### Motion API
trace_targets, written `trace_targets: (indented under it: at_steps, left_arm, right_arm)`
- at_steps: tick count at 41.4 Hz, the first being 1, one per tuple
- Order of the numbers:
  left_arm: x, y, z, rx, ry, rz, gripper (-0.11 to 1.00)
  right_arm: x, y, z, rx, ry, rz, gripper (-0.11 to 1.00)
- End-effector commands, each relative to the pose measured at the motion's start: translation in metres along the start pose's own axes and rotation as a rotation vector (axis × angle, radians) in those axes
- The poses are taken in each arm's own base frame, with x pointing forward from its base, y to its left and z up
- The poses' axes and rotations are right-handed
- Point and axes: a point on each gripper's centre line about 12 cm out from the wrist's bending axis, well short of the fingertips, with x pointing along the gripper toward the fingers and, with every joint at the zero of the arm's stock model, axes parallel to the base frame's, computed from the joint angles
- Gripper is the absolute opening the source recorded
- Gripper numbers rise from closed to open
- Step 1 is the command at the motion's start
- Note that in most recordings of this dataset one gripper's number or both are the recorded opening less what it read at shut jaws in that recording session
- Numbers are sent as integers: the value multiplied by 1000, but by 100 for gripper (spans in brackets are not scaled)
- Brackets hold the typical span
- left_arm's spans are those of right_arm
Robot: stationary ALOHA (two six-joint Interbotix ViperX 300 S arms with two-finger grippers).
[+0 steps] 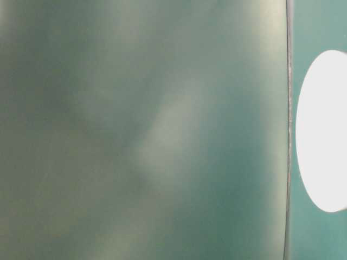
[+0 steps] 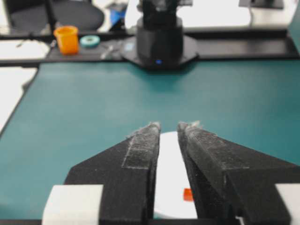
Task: Grip the spoon and scoop the red block from the bowl with right arm.
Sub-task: 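Move the right gripper toward the pink spoon handle in the spoon rest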
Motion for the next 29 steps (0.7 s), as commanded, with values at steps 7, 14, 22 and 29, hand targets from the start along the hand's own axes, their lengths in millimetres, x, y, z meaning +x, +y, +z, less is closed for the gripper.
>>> trace_targets:
  at_steps: [7,14,22,29]
  left_arm:
    - [1,0,9,6,-18,0,1]
    - [1,0,8,6,-8,0,1]
    - [1,0,7,6,-3,0,1]
    - [1,0,7,6,-3,0,1]
  right_arm:
    - [4,0,6,38,2,-3,36]
    - [4,0,3,53,25,-4,45]
    - [5,0,-3,99,66,-10,53]
    - [11,-1,-14,161,110,-21,53]
